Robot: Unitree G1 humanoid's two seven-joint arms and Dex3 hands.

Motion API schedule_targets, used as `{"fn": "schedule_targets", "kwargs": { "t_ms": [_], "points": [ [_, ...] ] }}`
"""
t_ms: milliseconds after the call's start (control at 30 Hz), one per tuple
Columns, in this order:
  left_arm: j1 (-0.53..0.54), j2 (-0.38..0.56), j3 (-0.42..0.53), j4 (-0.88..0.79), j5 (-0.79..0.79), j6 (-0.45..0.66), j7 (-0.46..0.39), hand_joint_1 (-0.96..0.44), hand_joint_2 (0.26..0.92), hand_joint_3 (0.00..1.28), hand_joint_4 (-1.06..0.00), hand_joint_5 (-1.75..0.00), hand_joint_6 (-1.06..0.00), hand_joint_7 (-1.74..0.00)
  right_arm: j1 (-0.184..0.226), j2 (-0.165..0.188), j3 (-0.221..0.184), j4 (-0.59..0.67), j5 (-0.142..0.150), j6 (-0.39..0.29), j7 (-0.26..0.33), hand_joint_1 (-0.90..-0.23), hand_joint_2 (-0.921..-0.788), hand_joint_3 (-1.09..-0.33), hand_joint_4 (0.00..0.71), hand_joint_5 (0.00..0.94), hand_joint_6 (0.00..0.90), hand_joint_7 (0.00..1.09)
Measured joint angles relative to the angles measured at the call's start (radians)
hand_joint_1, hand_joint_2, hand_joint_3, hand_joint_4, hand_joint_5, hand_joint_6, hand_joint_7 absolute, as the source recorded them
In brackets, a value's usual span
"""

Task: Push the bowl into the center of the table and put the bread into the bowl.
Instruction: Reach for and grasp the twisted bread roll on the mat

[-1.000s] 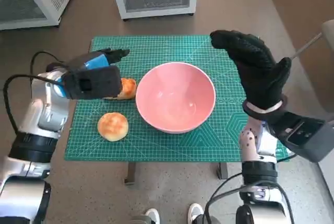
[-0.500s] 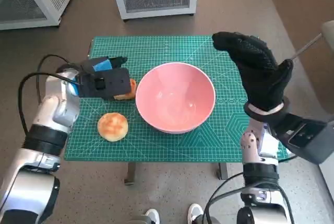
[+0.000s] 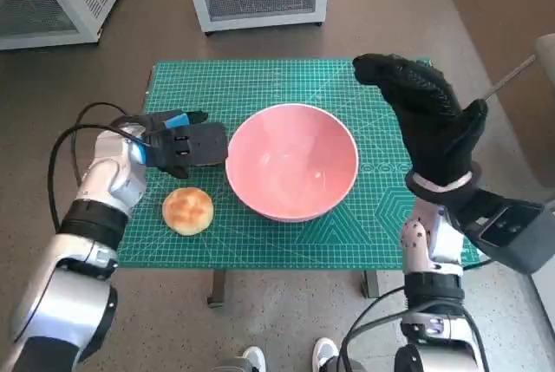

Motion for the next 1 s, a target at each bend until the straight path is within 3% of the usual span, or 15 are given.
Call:
{"fn": "schedule_targets", "kwargs": {
  "t_ms": [233,533,633,733,767,833,867,933,1000],
  "points": [
    [-0.023,-0.022,-0.026,0.066,0.018,-0.011,0.056,0.03,0.794,0.04,-0.19,-0.04,-0.24,-0.02,0.002,-0.001,0.003,-0.008,0.008,0.002,0.000,-0.427,-0.921,-0.494,0.244,0.004,0.014,0.64],
    [-0.025,-0.040,-0.057,0.124,0.044,-0.056,0.176,0.01,0.859,0.05,-0.39,-0.04,-0.39,-0.06,0.004,-0.001,0.006,-0.013,0.009,0.010,0.000,-0.426,-0.921,-0.494,0.243,0.004,0.015,0.64],
    [-0.025,-0.045,-0.060,0.140,0.046,-0.076,0.222,0.01,0.879,0.05,-0.49,-0.06,-0.46,-0.08,0.005,-0.001,0.006,-0.015,0.010,0.013,0.000,-0.425,-0.921,-0.492,0.244,0.004,0.016,0.63],
    [-0.025,-0.047,-0.065,0.158,0.051,-0.096,0.268,0.02,0.895,0.04,-0.67,-0.15,-0.56,-0.13,0.005,-0.001,0.007,-0.017,0.011,0.016,0.000,-0.420,-0.921,-0.492,0.244,0.004,0.017,0.63],
    [-0.025,-0.047,-0.068,0.164,0.053,-0.101,0.280,0.14,0.904,0.07,-0.65,-0.56,-0.60,-0.16,0.006,-0.001,0.007,-0.018,0.011,0.017,0.000,-0.417,-0.921,-0.492,0.244,0.004,0.018,0.63],
    [-0.025,-0.049,-0.076,0.176,0.059,-0.114,0.310,0.25,0.912,0.11,-0.62,-0.93,-0.66,-0.20,0.007,-0.001,0.007,-0.020,0.012,0.018,0.000,-0.413,-0.921,-0.493,0.245,0.004,0.019,0.63],
    [-0.025,-0.049,-0.081,0.183,0.063,-0.121,0.323,0.29,0.915,0.13,-0.61,-1.07,-0.69,-0.22,0.008,-0.001,0.007,-0.021,0.013,0.020,0.000,-0.410,-0.921,-0.493,0.245,0.004,0.020,0.63],
    [-0.025,-0.049,-0.087,0.194,0.073,-0.134,0.345,0.15,0.918,0.14,-0.62,-1.20,-0.59,-0.69,0.011,-0.001,0.007,-0.024,0.014,0.023,0.000,-0.408,-0.921,-0.492,0.245,0.004,0.022,0.63],
    [-0.024,-0.048,-0.093,0.201,0.080,-0.148,0.366,0.06,0.920,0.15,-0.63,-1.28,-0.55,-0.97,0.016,-0.001,0.007,-0.028,0.017,0.028,0.000,-0.410,-0.921,-0.490,0.246,0.003,0.024,0.62]
  ]
}}
